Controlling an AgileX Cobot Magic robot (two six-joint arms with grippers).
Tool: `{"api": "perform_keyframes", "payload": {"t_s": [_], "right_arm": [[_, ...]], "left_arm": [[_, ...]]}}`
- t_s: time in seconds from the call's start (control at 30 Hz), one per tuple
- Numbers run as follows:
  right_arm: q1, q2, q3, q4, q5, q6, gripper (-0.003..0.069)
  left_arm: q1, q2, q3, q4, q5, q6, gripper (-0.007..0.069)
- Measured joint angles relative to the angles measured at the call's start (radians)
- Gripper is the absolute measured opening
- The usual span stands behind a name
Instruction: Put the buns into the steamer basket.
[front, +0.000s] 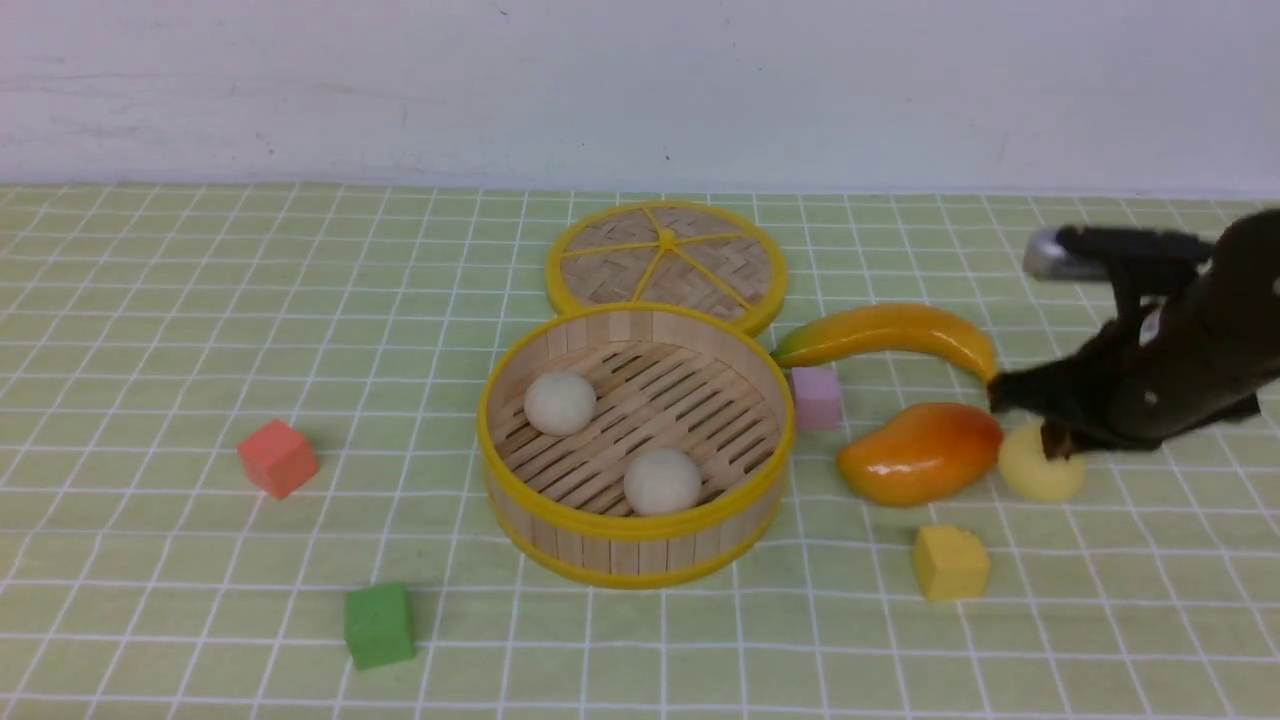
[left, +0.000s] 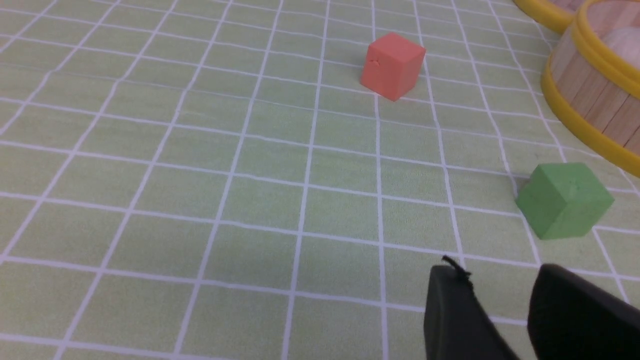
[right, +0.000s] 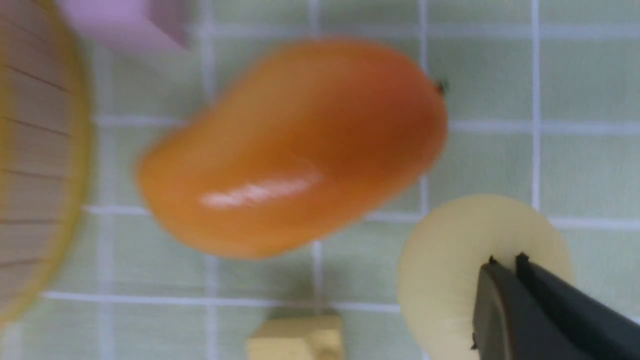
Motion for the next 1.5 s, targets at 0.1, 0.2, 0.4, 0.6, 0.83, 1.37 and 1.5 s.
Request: {"api": "perform_keyframes", "payload": {"t_s": [0.1,0.2,0.4,0.6,0.83,1.37,1.5], "right_arm": [[0.0,-0.033,-0.085,0.14,0.038,-0.093,-0.001],[0.005,-0.03,-0.135,0.227,0.053,-0.156,-0.001],[0.102,0.113,-0.335,0.5,0.069,-0.347,-0.001],[0.201,0.336,-0.52,0.541,0.085,-0.373,-0.001],[0.239,0.49,-0.606,0.512,0.057,-0.376,0.0011],[0.213,0.383,-0.613,0.385,0.269,-0.368,0.0483],[0.161,0.269,-0.614,0.324,0.497,-0.323,0.0509]], "left_arm": [[0.0,0.0,0.0,0.0,0.0,0.0,0.0228],[0.0,0.0,0.0,0.0,0.0,0.0,0.0228],[0.0,0.0,0.0,0.0,0.0,0.0,0.0232],[0.0,0.0,0.0,0.0,0.0,0.0,0.0237],[0.0,0.0,0.0,0.0,0.0,0.0,0.0237],[0.0,0.0,0.0,0.0,0.0,0.0,0.0237],[0.0,0.0,0.0,0.0,0.0,0.0,0.0237]]}}
